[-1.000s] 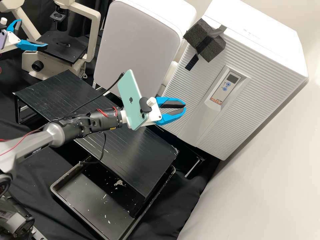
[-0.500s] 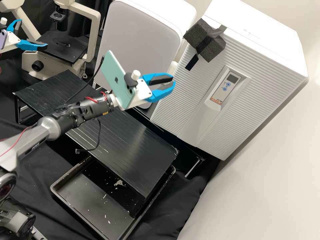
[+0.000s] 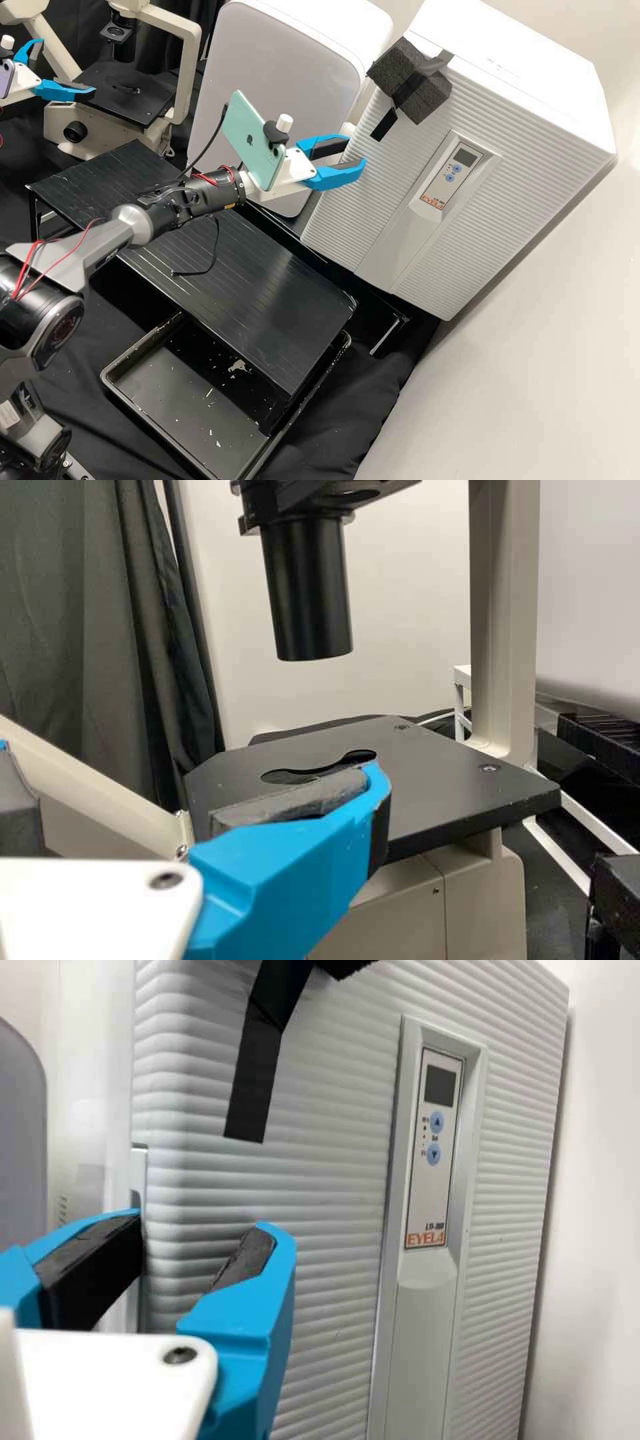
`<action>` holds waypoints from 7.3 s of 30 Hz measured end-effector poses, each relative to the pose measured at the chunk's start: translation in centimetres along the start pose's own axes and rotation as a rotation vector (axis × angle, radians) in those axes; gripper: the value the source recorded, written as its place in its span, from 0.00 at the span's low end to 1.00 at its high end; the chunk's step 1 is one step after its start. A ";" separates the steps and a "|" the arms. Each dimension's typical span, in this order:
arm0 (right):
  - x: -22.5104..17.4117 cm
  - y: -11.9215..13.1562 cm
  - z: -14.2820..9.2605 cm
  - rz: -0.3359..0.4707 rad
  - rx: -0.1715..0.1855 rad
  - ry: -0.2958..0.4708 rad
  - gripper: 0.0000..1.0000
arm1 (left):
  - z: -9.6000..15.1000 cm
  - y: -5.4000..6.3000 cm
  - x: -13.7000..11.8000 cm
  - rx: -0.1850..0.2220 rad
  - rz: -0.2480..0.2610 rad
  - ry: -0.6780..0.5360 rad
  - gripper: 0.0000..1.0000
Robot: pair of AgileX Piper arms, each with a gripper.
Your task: Open the incubator door
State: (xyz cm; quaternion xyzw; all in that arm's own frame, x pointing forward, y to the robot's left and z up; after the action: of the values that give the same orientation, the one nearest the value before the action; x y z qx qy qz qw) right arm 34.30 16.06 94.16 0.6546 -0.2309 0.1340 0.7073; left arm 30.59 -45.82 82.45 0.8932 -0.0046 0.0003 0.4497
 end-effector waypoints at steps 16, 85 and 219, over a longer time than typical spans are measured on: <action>-0.1 0.0 0.0 -0.001 0.011 -0.009 1.00 | 0.0 0.0 0.0 0.000 0.000 0.000 1.00; 0.4 -0.5 0.1 -0.062 -0.019 -0.109 0.00 | 0.0 0.0 0.0 0.000 0.000 0.000 1.00; -8.4 10.8 6.3 -0.034 0.270 -0.281 1.00 | 0.0 0.0 0.0 0.000 0.000 0.000 1.00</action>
State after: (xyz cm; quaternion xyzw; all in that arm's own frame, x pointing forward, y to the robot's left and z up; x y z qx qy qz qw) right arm 20.82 11.92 99.54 0.7597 -0.2960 0.0592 0.5760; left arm 30.59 -45.82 82.45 0.8932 -0.0046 0.0003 0.4497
